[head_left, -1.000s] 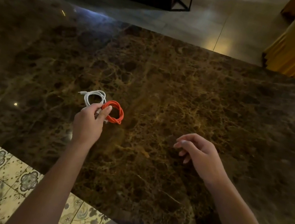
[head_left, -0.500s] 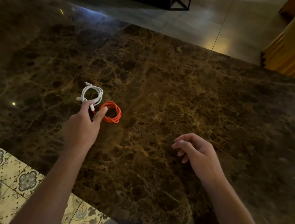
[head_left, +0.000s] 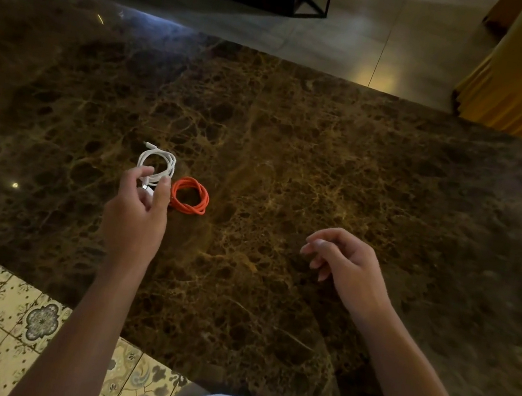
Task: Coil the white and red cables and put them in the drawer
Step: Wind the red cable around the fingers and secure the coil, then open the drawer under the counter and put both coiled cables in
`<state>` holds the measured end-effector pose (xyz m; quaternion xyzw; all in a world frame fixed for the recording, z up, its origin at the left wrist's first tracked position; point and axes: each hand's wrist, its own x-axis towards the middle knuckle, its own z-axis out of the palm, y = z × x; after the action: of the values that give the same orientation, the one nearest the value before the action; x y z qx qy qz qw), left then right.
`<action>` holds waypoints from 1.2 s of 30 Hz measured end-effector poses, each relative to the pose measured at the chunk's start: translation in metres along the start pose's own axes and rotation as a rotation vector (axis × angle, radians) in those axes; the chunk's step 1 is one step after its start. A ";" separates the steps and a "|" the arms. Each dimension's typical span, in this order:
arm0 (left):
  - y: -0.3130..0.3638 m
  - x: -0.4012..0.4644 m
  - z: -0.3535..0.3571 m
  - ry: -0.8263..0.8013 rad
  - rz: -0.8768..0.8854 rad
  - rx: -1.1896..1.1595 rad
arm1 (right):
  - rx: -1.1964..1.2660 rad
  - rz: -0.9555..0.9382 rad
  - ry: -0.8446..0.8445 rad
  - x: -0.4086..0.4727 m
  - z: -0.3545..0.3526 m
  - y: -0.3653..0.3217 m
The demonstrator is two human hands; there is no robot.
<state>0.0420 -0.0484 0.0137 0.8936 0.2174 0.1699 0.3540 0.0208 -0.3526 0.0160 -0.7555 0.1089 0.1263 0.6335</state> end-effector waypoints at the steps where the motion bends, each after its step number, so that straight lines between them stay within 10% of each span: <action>1: 0.003 -0.003 -0.002 0.011 0.044 -0.025 | 0.038 -0.021 0.026 -0.003 0.000 -0.001; 13: 0.070 -0.075 0.032 -0.315 0.724 -0.191 | 0.055 -0.343 0.187 -0.082 -0.028 -0.005; 26: 0.076 -0.186 0.052 -0.746 0.812 0.058 | 0.071 -0.227 0.442 -0.207 -0.075 0.066; 36: 0.063 -0.246 0.056 -0.763 0.831 0.430 | 0.229 -0.058 0.387 -0.315 -0.084 0.163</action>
<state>-0.1234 -0.2465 -0.0173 0.9531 -0.2631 -0.0862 0.1223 -0.3249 -0.4618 -0.0178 -0.6916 0.2202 -0.0524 0.6859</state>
